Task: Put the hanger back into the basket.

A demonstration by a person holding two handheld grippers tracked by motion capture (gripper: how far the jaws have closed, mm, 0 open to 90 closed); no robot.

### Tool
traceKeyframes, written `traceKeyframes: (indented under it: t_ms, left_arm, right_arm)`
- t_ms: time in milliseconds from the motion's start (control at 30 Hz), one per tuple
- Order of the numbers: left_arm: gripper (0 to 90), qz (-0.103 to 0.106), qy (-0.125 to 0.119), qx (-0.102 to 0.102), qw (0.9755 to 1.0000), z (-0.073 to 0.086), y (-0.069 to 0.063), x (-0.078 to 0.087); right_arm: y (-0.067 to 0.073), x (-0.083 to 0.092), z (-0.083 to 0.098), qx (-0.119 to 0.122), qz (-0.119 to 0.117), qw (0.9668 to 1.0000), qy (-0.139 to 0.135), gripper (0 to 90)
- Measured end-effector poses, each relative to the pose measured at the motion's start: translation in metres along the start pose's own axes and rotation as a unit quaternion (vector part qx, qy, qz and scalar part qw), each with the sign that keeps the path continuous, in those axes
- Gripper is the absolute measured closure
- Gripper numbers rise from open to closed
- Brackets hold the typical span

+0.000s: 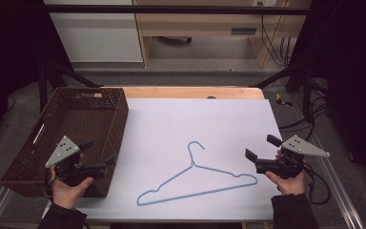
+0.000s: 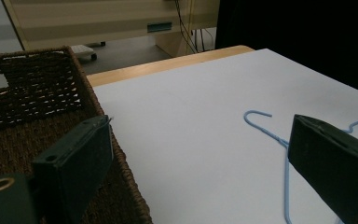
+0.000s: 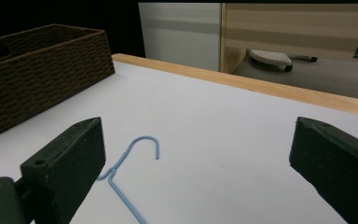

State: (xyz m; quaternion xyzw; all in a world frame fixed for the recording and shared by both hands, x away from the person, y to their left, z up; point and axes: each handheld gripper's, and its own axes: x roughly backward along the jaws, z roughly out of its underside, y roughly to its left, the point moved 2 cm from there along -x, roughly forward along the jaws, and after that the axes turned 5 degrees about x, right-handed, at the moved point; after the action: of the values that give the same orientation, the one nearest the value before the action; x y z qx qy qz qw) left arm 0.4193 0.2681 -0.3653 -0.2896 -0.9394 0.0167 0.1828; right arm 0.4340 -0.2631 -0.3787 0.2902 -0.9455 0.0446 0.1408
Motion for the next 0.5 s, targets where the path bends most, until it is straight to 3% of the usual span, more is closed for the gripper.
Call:
traceKeyframes:
  t_ms: [333,500]
  left_arm:
    - [6.5,0.004,0.002,-0.006,1.0,-0.003,-0.007,-0.003]
    - [7.2,0.008,0.011,-0.019,0.9997,-0.004,-0.015,-0.008]
  right_arm:
    - [0.002,0.001,-0.001,0.002,0.0,1.0,0.004,4.2]
    - [0.004,0.0,-0.002,0.004,-0.002,1.0,0.005,4.2]
